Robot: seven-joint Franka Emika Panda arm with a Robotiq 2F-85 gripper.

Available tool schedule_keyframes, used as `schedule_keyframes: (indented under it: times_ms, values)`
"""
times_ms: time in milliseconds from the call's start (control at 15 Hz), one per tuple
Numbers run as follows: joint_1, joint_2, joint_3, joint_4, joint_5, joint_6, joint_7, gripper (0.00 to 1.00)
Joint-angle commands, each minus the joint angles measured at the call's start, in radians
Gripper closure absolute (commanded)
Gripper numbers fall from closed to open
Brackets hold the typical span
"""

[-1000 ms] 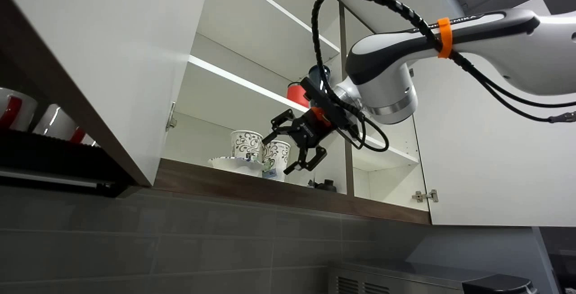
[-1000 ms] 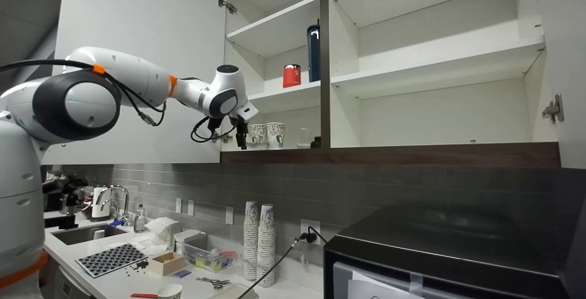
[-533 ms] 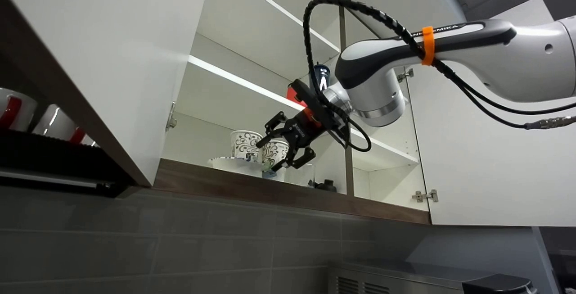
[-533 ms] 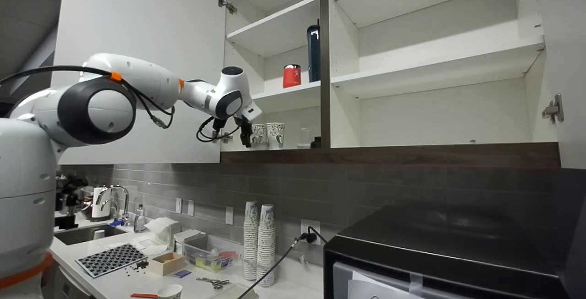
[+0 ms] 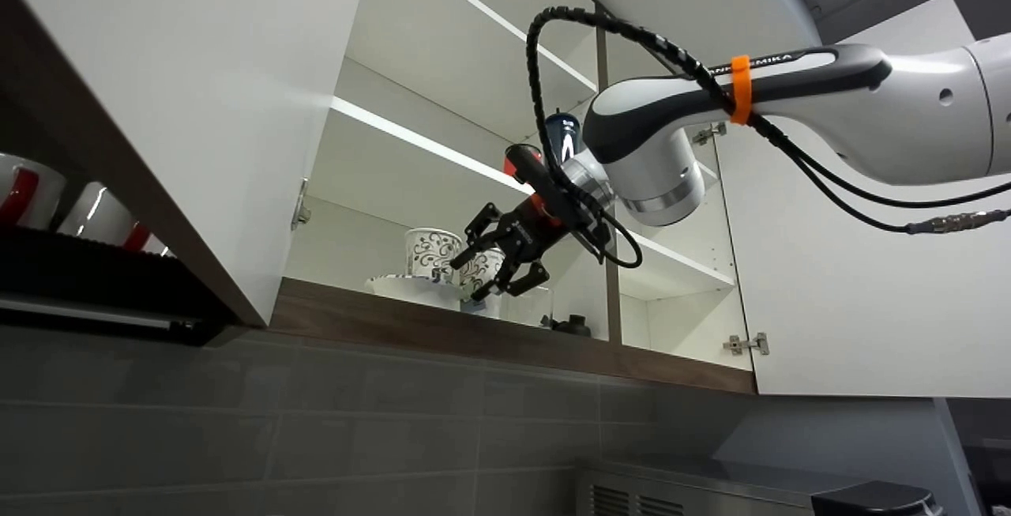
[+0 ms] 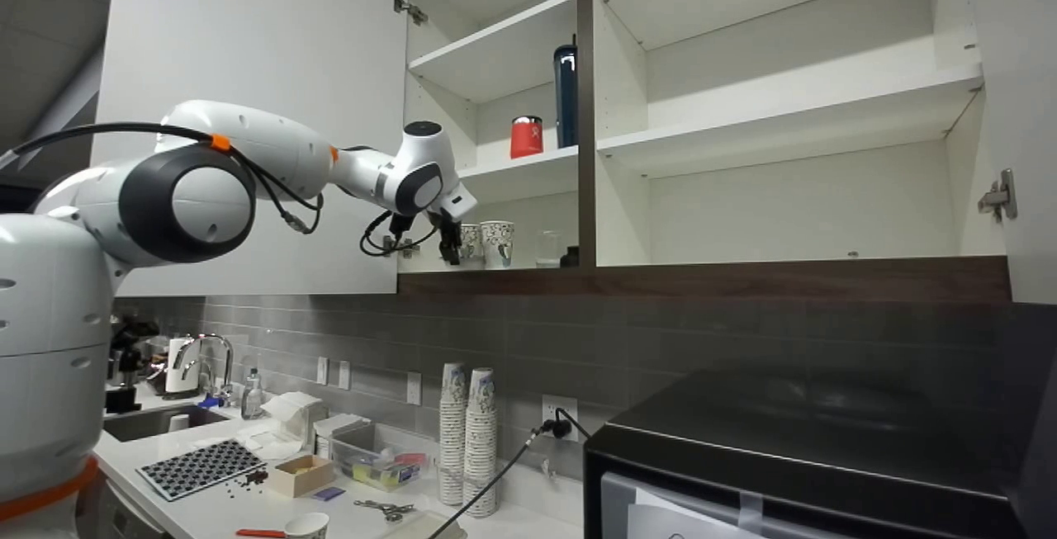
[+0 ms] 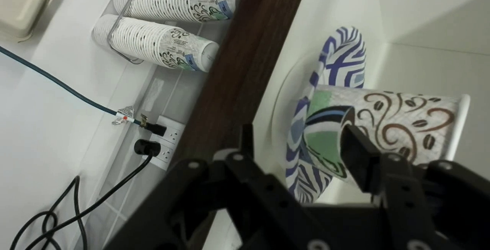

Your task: Remove the plate and cup from inside the cabinet and place them on the counter top

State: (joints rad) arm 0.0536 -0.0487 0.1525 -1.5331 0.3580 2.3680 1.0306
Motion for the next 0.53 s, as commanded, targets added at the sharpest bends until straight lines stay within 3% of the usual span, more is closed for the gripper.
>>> schedule_keyframes:
  times_ms: [0,133,267,333,467]
  values:
    - [0.017,0.026,-0.014,0.029,-0.031,-0.005,0.046,0.37]
    - [0.017,0.031,-0.016,0.035,-0.036,-0.005,0.048,0.51]
    - [0.018,0.038,-0.018,0.04,-0.04,-0.008,0.049,0.53]
    - [0.018,0.04,-0.018,0.042,-0.043,-0.008,0.052,0.63]
    - [0.018,0.044,-0.02,0.043,-0.046,-0.009,0.057,0.64]
